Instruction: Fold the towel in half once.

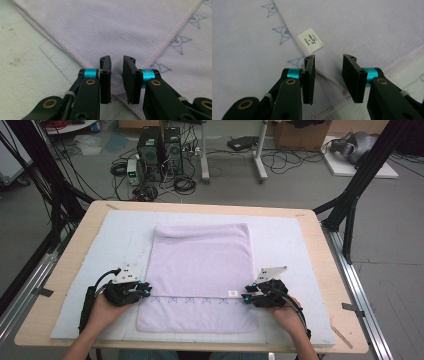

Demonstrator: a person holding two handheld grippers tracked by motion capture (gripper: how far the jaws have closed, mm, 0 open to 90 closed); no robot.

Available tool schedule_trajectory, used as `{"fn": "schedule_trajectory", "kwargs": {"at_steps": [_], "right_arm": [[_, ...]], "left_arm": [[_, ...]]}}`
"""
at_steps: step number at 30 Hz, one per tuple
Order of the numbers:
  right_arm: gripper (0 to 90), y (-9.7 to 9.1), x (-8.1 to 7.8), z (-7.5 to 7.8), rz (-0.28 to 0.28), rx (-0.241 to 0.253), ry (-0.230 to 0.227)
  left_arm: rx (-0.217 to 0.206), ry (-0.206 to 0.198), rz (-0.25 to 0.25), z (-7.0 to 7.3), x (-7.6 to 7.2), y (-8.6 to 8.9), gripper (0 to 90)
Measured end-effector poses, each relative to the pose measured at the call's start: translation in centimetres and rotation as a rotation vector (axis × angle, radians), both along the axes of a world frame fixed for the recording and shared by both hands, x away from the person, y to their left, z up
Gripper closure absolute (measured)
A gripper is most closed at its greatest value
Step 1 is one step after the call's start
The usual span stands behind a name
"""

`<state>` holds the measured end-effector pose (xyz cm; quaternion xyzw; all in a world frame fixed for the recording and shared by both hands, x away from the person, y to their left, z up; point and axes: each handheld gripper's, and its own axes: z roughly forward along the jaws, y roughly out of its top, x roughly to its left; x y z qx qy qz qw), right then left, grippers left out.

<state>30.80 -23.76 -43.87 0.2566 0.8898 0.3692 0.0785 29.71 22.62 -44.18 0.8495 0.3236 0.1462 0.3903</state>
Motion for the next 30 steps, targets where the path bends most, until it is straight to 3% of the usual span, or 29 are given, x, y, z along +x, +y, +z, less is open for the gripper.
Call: {"fn": "schedule_trajectory", "kwargs": {"at_steps": [2,5,11,14,16,20,23,27,30], "right_arm": [[63.3,-0.1,0.1,0.0,0.000,0.008,0.005],[63.1,-0.1,0.2,0.3,-0.001,0.004,-0.002],[62.5,0.1,0.7,0.7,-0.005,0.004,-0.017],[62.9,0.4,0.7,0.4,0.001,-0.024,-0.011],[65.5,0.6,0.6,0.3,0.004,-0.036,-0.015],[75.2,0.3,0.8,0.1,-0.012,-0.024,-0.006],[82.3,0.3,0.9,0.1,-0.018,-0.020,-0.004],[84.7,0.4,0.9,0.4,-0.009,-0.021,-0.003],[84.7,0.2,0.9,0.8,-0.015,0.006,0.001]], "left_arm": [[-0.017,-0.001,0.002,0.2,0.0,0.1,72.1],[-0.086,-0.001,0.014,0.7,0.1,0.5,69.9],[-0.058,-0.019,-0.018,1.3,0.3,0.1,69.1],[0.001,0.009,-0.042,0.6,0.5,-0.4,67.9],[0.038,0.004,-0.048,0.1,0.4,-0.7,68.0],[0.022,0.010,-0.010,0.2,0.4,-0.7,73.1],[0.023,-0.001,0.003,0.1,0.2,-0.8,83.6],[0.011,0.001,0.012,0.2,0.3,-0.6,87.4],[-0.013,-0.008,0.023,0.6,0.1,-0.3,87.5]]}}
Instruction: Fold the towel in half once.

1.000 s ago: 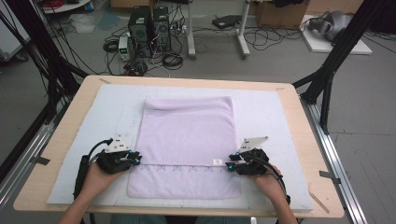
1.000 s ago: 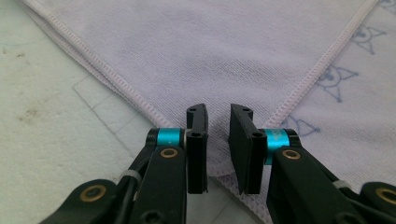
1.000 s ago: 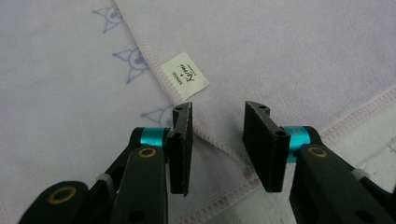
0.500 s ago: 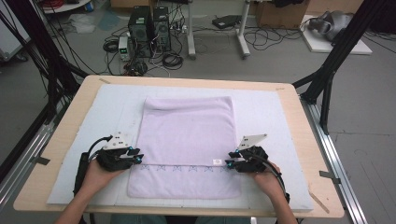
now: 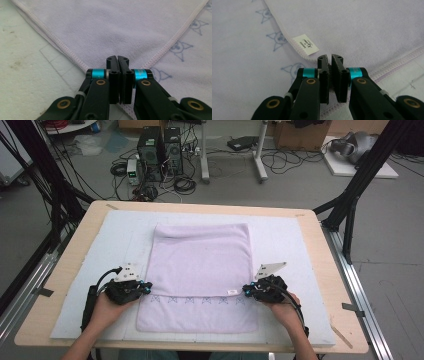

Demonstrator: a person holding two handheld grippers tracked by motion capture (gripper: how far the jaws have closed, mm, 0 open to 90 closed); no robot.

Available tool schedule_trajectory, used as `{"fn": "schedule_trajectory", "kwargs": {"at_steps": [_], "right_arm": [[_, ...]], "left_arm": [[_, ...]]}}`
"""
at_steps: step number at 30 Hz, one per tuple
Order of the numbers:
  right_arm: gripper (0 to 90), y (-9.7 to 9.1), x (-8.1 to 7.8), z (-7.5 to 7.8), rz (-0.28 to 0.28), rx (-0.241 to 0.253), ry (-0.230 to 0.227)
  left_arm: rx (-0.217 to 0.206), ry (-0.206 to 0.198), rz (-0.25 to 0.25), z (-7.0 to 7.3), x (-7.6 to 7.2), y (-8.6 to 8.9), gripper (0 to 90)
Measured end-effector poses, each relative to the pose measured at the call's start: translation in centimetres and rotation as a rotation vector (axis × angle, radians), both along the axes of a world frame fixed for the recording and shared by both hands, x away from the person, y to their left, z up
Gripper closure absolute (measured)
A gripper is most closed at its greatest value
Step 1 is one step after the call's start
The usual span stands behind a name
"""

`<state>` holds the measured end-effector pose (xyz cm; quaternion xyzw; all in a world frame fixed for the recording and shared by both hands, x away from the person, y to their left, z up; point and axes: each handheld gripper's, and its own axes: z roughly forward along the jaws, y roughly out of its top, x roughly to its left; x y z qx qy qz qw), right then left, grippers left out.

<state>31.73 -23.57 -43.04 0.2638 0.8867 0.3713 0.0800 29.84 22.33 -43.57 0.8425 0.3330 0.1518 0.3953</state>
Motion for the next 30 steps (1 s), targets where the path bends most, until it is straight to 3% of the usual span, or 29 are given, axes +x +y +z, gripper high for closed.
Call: {"fn": "schedule_trajectory", "kwargs": {"at_steps": [5,9,15,17,18,22,27,30], "right_arm": [[85.8,-0.4,-0.1,1.4,-0.005,0.057,-0.027],[86.4,-0.8,-1.0,2.6,0.008,0.094,-0.045],[86.7,-1.6,-4.3,3.3,0.048,0.137,-0.057],[86.2,-1.7,-5.7,3.2,0.082,0.141,-0.043],[81.7,-1.8,-6.3,3.0,0.101,0.145,-0.041],[71.1,-2.1,-7.1,3.4,0.097,0.147,-0.053],[68.2,-2.0,-6.2,3.8,0.089,0.150,-0.060],[67.6,-1.5,-5.4,2.9,0.083,0.128,-0.044]], "left_arm": [[-0.027,-0.034,0.009,1.7,-0.4,0.6,87.7],[-0.044,-0.064,0.006,2.9,-1.6,0.8,88.0],[-0.077,-0.063,-0.019,3.2,-4.8,1.8,88.1],[-0.074,-0.060,-0.049,3.1,-5.8,2.1,88.0],[-0.076,-0.063,-0.069,3.0,-6.1,2.2,87.2],[-0.095,-0.045,-0.068,3.3,-5.7,2.5,68.9],[-0.075,-0.044,-0.075,2.4,-5.0,1.9,67.9],[-0.062,-0.025,-0.075,1.2,-4.7,1.5,68.3]]}}
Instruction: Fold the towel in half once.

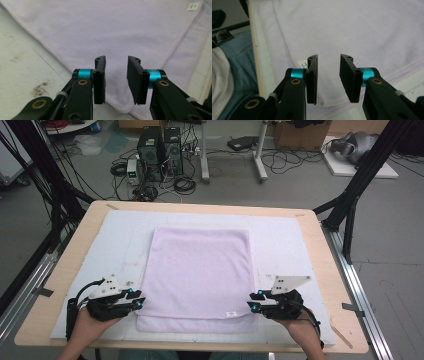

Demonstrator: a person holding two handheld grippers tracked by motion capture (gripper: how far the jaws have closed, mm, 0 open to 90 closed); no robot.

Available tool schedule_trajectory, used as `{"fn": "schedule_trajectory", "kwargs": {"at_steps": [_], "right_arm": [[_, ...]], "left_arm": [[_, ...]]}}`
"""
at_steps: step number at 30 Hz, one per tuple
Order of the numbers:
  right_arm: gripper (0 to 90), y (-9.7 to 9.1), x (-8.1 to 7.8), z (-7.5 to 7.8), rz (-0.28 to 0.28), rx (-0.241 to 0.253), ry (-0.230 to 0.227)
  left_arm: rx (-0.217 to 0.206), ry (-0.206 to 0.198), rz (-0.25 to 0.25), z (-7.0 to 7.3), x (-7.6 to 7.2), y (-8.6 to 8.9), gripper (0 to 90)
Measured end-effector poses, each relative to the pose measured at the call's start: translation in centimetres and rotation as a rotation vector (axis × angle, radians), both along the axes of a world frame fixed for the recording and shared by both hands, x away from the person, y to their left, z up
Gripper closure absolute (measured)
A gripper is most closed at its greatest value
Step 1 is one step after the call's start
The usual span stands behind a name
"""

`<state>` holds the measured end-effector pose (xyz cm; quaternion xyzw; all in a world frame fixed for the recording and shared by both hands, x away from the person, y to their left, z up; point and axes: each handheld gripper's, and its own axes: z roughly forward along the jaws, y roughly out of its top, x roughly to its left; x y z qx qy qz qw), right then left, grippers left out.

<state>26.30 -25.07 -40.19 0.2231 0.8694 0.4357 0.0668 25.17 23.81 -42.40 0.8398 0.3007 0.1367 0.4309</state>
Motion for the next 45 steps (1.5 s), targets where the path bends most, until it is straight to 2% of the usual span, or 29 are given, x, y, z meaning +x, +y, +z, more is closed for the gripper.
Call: {"fn": "schedule_trajectory", "kwargs": {"at_steps": [3,6,7,9,11,15,18,22,28,31,33,35,36,38,40,45], "right_arm": [[67.2,0.8,0.6,-1.6,0.008,-0.034,0.033],[69.4,1.5,0.5,-2.9,0.035,-0.047,0.059],[70.5,1.7,0.5,-3.2,0.041,-0.057,0.062],[72.5,2.1,0.4,-4.0,0.051,-0.096,0.071],[77.2,2.2,0.2,-4.2,0.043,-0.084,0.051],[87.0,2.3,0.2,-4.0,0.056,-0.093,0.048],[87.7,2.3,0.2,-3.7,0.052,-0.095,0.038],[87.8,1.9,0.2,-2.4,0.046,-0.051,0.020],[87.7,1.3,-0.4,-0.2,0.047,-0.019,-0.018],[87.7,1.0,-1.3,0.6,0.060,-0.031,-0.034],[87.6,0.8,-2.0,0.6,0.079,-0.033,-0.027],[83.4,0.5,-2.4,-0.1,0.088,-0.035,-0.001],[78.0,0.4,-2.6,-0.6,0.081,-0.041,0.010],[75.7,0.0,-2.5,-1.4,0.064,-0.020,0.033],[75.6,-0.1,-2.4,-1.9,0.052,-0.006,0.049],[75.9,0.3,-1.9,-3.1,0.062,-0.042,0.067]], "left_arm": [[0.022,0.018,-0.004,-1.1,0.2,-0.4,70.4],[0.062,0.023,-0.023,-2.0,-0.1,-1.1,72.3],[0.064,0.009,-0.022,-2.1,-0.2,-1.2,73.2],[0.052,0.007,-0.027,-2.2,-0.2,-1.2,76.7],[0.049,-0.003,-0.033,-2.4,-0.3,-1.2,83.5],[0.056,-0.008,-0.027,-2.2,-0.4,-1.3,87.8],[0.041,-0.011,-0.020,-1.7,-0.5,-1.0,88.0],[-0.005,-0.026,-0.004,0.0,-0.6,-0.4,88.0],[-0.020,-0.042,-0.016,1.7,-1.9,-0.3,88.0],[-0.017,-0.046,-0.040,1.9,-3.0,-0.3,88.0],[-0.014,-0.034,-0.064,1.6,-3.6,-0.3,87.9],[-0.001,-0.015,-0.076,0.7,-3.9,-0.3,86.5],[0.012,-0.004,-0.078,0.3,-3.9,-0.3,82.5],[0.006,0.020,-0.075,-0.3,-3.7,-0.2,76.8],[0.028,0.018,-0.070,-0.7,-3.5,-0.3,76.7],[0.072,0.027,-0.055,-1.9,-3.4,-0.4,77.0]]}}
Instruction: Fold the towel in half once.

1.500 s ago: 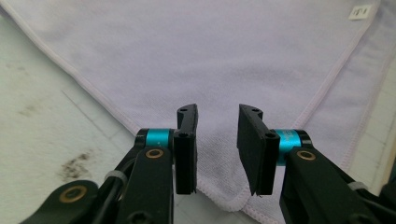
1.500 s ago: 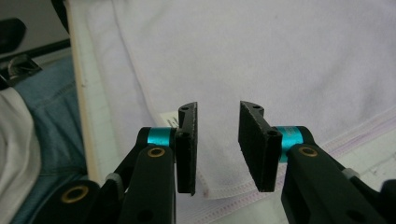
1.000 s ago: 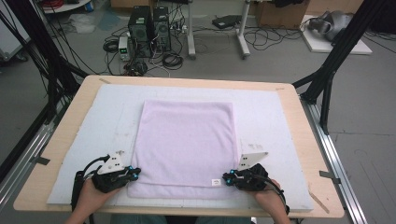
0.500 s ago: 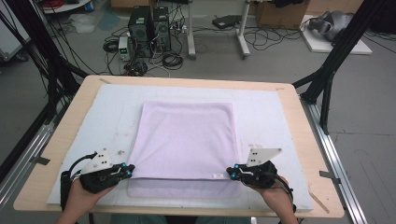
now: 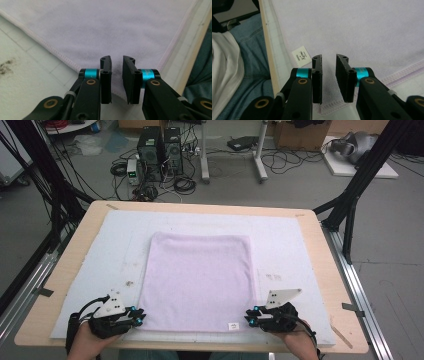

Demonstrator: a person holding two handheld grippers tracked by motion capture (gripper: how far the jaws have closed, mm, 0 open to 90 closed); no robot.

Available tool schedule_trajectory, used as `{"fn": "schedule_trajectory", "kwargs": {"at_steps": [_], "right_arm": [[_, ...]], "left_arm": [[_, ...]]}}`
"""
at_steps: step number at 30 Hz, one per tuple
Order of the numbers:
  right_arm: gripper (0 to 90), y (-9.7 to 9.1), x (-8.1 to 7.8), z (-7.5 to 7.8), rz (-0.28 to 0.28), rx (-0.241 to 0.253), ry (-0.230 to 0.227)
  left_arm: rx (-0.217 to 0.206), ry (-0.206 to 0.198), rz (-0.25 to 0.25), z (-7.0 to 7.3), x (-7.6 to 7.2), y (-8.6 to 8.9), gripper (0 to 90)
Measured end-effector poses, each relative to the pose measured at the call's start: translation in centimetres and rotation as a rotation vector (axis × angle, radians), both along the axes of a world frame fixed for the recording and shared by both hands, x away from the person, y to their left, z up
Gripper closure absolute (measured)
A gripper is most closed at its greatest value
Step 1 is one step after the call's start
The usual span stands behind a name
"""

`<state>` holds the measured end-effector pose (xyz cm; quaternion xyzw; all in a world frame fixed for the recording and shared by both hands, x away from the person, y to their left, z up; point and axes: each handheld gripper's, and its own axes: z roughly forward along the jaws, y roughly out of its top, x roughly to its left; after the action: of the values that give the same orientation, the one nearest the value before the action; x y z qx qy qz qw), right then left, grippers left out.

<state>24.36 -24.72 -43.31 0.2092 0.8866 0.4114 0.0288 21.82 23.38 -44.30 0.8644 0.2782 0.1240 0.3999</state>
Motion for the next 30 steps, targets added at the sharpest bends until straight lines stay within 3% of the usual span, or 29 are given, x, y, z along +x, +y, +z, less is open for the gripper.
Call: {"fn": "schedule_trajectory", "kwargs": {"at_steps": [3,8,12,16,21,30], "right_arm": [[75.3,0.3,0.1,-0.7,0.007,-0.040,0.015],[72.2,0.4,0.6,-0.1,-0.014,-0.002,-0.005],[71.3,0.8,1.4,0.3,-0.006,-0.008,-0.005],[70.9,1.2,1.8,-0.6,0.000,-0.052,0.005],[66.7,0.9,1.7,-1.1,-0.016,-0.001,0.011],[49.5,2.0,3.1,-0.5,-0.063,0.013,-0.021]], "left_arm": [[-0.031,0.004,0.012,-0.1,0.0,0.2,76.2],[-0.046,-0.008,0.031,0.4,0.7,0.2,69.5],[-0.072,-0.020,0.053,0.6,1.6,0.3,65.5],[-0.050,-0.005,0.062,-0.2,2.0,0.1,64.7],[-0.081,0.007,0.070,-0.4,2.2,0.3,63.7],[-0.132,0.008,0.112,0.6,4.0,0.0,51.4]]}}
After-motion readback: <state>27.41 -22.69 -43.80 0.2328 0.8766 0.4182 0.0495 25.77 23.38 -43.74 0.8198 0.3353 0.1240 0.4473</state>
